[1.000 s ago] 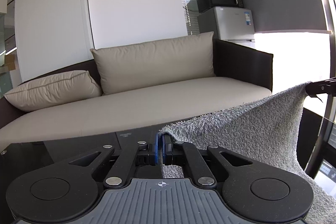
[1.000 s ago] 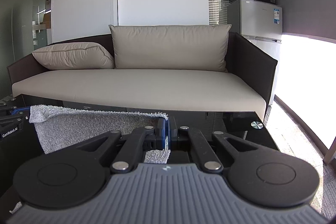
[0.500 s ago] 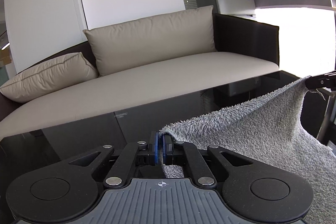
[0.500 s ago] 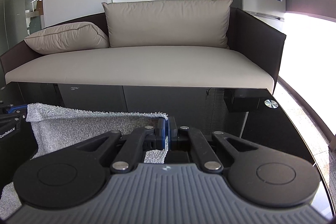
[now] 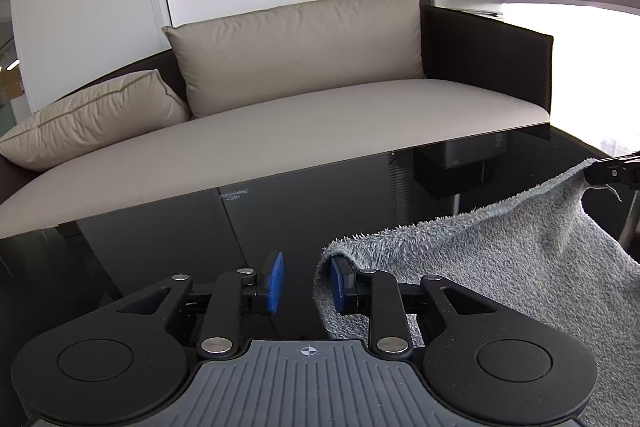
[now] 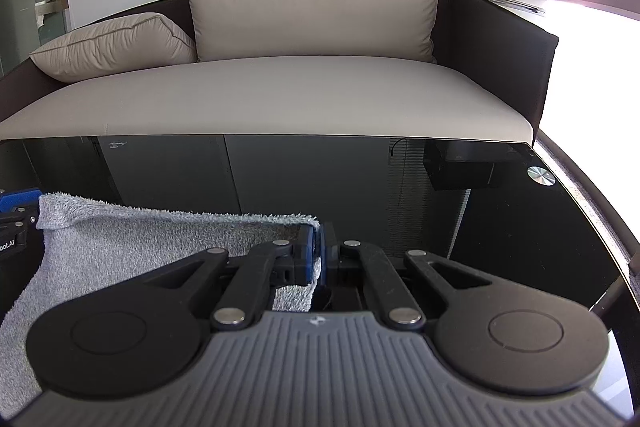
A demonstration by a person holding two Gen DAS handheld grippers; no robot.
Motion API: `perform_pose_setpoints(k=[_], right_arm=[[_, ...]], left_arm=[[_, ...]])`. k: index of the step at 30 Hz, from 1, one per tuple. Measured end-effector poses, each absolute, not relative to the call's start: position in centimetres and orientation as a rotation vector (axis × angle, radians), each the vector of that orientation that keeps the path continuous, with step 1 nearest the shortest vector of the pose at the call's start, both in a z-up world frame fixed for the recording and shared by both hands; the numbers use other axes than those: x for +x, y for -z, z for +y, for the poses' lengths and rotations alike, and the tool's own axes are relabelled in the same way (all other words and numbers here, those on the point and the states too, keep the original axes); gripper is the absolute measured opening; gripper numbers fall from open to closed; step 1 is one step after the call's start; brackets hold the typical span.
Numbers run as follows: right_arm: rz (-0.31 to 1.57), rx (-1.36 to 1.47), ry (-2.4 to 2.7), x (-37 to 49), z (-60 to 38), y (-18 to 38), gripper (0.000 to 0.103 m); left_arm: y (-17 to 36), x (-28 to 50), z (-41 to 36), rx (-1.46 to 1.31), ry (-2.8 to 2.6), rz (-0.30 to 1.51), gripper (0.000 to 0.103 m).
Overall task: Fold towel
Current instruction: 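Lower the towel onto the table and open both grippers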
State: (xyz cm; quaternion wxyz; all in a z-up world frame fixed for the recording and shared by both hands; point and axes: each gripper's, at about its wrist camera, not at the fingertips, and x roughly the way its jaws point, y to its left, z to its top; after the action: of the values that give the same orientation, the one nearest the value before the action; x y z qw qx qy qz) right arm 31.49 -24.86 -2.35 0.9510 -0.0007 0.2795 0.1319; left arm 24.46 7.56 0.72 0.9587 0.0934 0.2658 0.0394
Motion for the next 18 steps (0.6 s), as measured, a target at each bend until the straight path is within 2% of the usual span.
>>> perform_pose_setpoints(k=[1, 2, 3, 5, 6, 9, 12, 18], right_arm=[[0.574, -0.006, -0.261, 31.6, -24.7, 2.5, 0.018], [0.581, -0.007, -0.254, 31.8, -24.7, 2.6, 0.032], [0.584, -0.002, -0.250, 31.8, -24.8, 2.7, 0.041], [0.590, 0.008, -0.243, 31.9, -25.0, 2.8, 0.043], [0.593, 0.014, -0.239, 32.0, -25.1, 2.8, 0.043], [0.601, 0.029, -0.227, 32.2, -25.4, 3.0, 0.043], [0.610, 0.045, -0.215, 32.3, -25.7, 3.2, 0.043], [0.626, 0.076, -0.192, 32.7, -26.3, 3.5, 0.043]], left_arm=[[-0.7, 24.4, 7.7, 0.187, -0.085, 0.540, 0.035], [-0.8, 24.4, 7.9, 0.185, -0.090, 0.540, 0.036], [-0.8, 24.3, 8.0, 0.183, -0.094, 0.540, 0.038], [-0.9, 24.3, 8.3, 0.177, -0.103, 0.544, 0.041], [-0.9, 24.4, 8.4, 0.171, -0.104, 0.545, 0.047], [-0.9, 24.5, 8.8, 0.145, -0.099, 0.553, 0.055], [-1.1, 24.7, 9.1, 0.120, -0.110, 0.563, 0.059], [-0.9, 24.8, 10.0, 0.088, -0.124, 0.589, 0.060]])
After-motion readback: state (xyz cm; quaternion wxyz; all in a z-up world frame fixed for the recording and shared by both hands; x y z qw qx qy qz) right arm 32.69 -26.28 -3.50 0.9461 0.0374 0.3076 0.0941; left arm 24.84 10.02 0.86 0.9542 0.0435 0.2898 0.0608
